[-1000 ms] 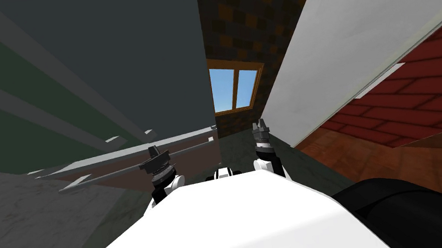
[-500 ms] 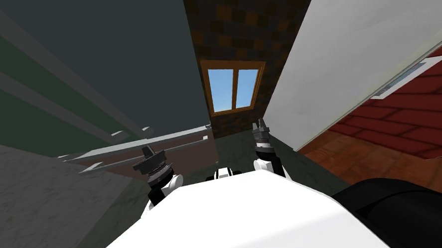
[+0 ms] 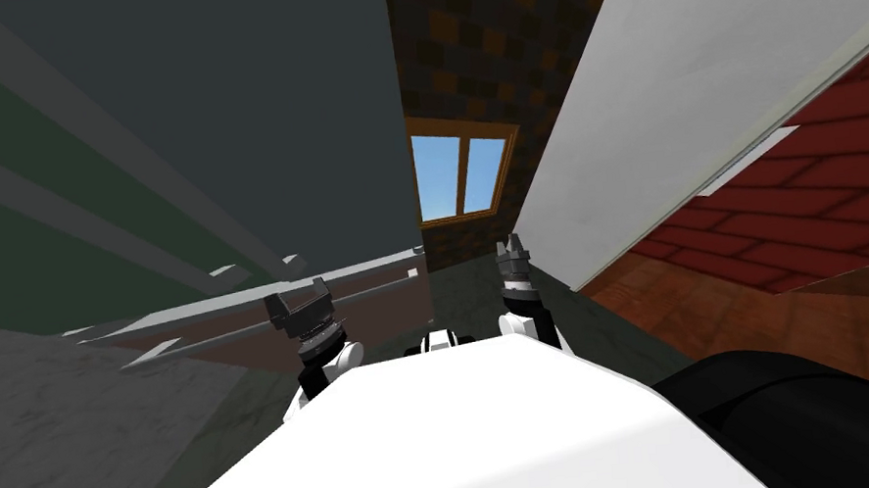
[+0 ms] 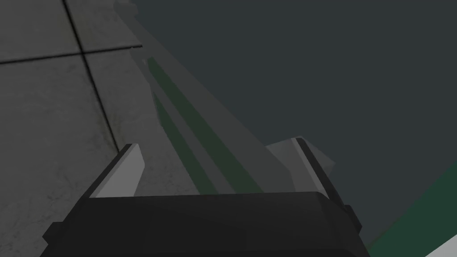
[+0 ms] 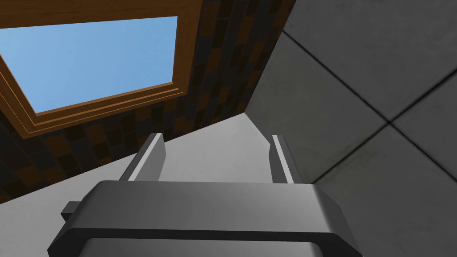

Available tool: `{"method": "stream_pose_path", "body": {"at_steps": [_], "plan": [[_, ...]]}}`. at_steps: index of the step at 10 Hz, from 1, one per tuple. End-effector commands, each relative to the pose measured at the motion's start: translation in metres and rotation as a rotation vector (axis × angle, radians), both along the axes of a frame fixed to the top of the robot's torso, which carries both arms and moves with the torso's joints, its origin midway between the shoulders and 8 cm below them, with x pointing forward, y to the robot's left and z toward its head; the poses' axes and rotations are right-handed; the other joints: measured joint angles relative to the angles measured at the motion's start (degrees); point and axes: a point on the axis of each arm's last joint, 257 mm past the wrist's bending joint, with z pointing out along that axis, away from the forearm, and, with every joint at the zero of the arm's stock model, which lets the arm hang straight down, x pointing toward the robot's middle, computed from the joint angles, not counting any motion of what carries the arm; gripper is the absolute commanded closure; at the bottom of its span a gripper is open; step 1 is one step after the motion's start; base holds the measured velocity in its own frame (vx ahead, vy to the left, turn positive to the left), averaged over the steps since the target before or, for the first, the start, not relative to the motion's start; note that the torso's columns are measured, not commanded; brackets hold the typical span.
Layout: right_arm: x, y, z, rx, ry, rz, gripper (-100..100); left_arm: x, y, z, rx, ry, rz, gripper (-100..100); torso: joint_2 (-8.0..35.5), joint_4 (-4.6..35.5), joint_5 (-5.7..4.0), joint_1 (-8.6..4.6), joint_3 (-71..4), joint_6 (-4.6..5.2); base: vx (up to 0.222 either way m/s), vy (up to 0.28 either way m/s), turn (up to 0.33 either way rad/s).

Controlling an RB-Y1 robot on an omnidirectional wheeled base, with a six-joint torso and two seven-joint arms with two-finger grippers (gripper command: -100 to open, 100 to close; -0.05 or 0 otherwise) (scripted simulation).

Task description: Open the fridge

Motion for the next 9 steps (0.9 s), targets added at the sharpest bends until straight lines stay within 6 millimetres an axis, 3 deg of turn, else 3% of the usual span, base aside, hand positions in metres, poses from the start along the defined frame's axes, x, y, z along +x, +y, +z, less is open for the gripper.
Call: {"method": "stream_pose_path", "body": {"at_steps": [1, 5, 9], "plan": [[0.0, 0.0, 0.0, 0.0, 0.0, 0.0, 0, 0.006, -0.01, -0.001, -0.001, -0.003, -0.061, -100, 0.1, 0.0, 0.02, 0.09, 0.0, 0.0, 0.023, 0.23, -0.122], [0.0, 0.0, 0.0, 0.0, 0.0, 0.0, 0, 0.011, -0.02, -0.004, -0.001, -0.003, -0.115, -100, 0.0, 0.0, 0.03, 0.08, 0.0, -0.01, 0.027, 0.171, -0.109], [0.0, 0.0, 0.0, 0.0, 0.0, 0.0, 0, 0.022, -0.014, 0.019, -0.007, -0.004, -0.129, -100, 0.1, 0.1, -0.16, -0.12, 0.0, 0.07, 0.008, -0.005, 0.028]]}}
